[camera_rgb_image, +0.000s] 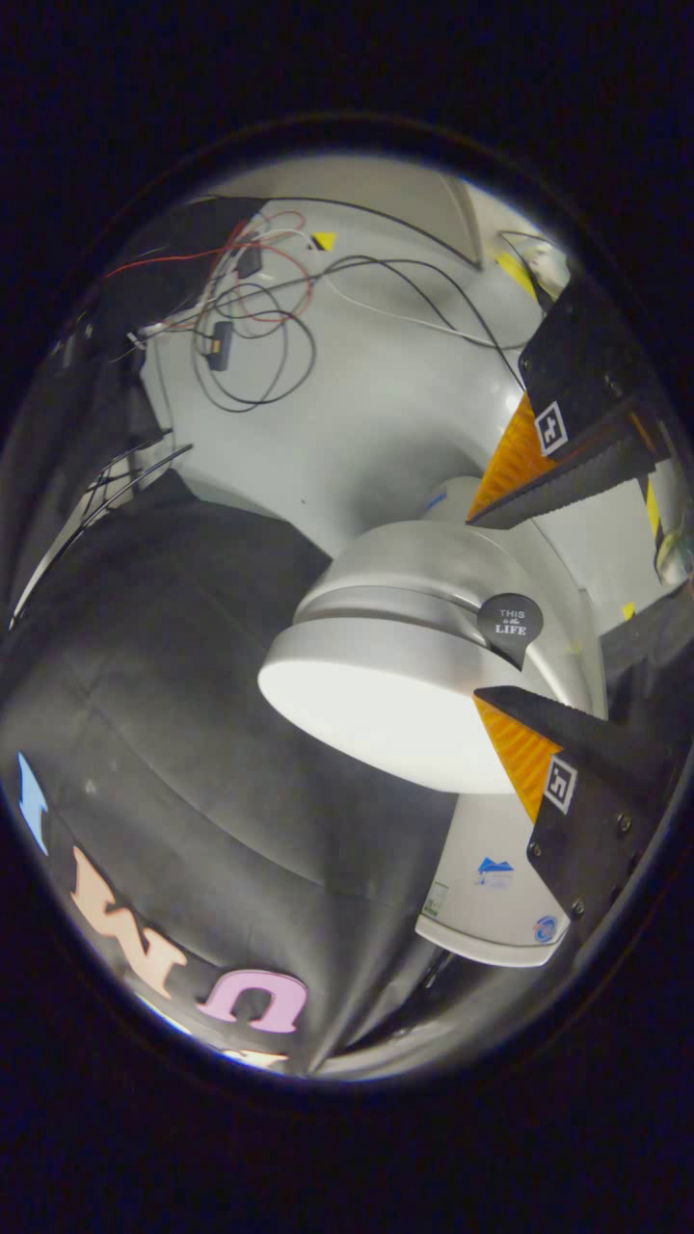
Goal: Open the toilet lid.
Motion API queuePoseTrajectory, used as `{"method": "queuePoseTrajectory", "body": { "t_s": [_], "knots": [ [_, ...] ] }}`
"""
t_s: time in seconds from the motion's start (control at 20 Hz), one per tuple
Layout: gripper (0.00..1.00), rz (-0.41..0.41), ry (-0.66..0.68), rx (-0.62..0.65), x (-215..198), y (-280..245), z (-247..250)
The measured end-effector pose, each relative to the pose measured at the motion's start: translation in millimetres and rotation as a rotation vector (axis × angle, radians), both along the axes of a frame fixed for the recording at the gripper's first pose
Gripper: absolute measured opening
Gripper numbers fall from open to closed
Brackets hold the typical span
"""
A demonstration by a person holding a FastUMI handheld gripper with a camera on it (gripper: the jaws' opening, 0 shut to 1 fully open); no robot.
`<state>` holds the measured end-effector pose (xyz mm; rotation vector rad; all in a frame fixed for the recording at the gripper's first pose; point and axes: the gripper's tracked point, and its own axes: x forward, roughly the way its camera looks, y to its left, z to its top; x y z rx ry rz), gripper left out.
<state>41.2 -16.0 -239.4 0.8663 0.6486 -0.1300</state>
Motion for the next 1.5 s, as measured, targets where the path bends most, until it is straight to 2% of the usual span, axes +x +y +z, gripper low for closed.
{"method": "queuePoseTrajectory", "body": {
  "t_s": [0.15, 0.2, 0.4, 0.6, 0.7, 0.75, 0.8, 0.9, 0.95, 1.1, 1.5],
  "knots": [
    [0.95, -0.013, 0.007, 0.112, 7, 12, -6],
    [0.75, -0.017, -0.003, 0.139, 9, 16, -5],
    [0.75, 0.037, -0.031, 0.23, 17, 39, 1],
    [0.75, 0.093, -0.052, 0.153, 19, 33, 1],
    [0.52, 0.074, -0.046, 0.182, 20, 31, 0],
    [0.53, 0.074, -0.056, 0.185, 19, 30, 4],
    [0.52, 0.039, 0.017, 0.097, 21, 15, -14],
    [0.07, -0.019, 0.017, 0.157, 6, 7, -5],
    [0.08, -0.032, 0.001, 0.17, 16, 18, -10],
    [0.03, 0.005, -0.036, 0.143, 16, 17, -6],
    [0.03, 0.056, -0.1, 0.058, 15, 23, 23]
  ]
}}
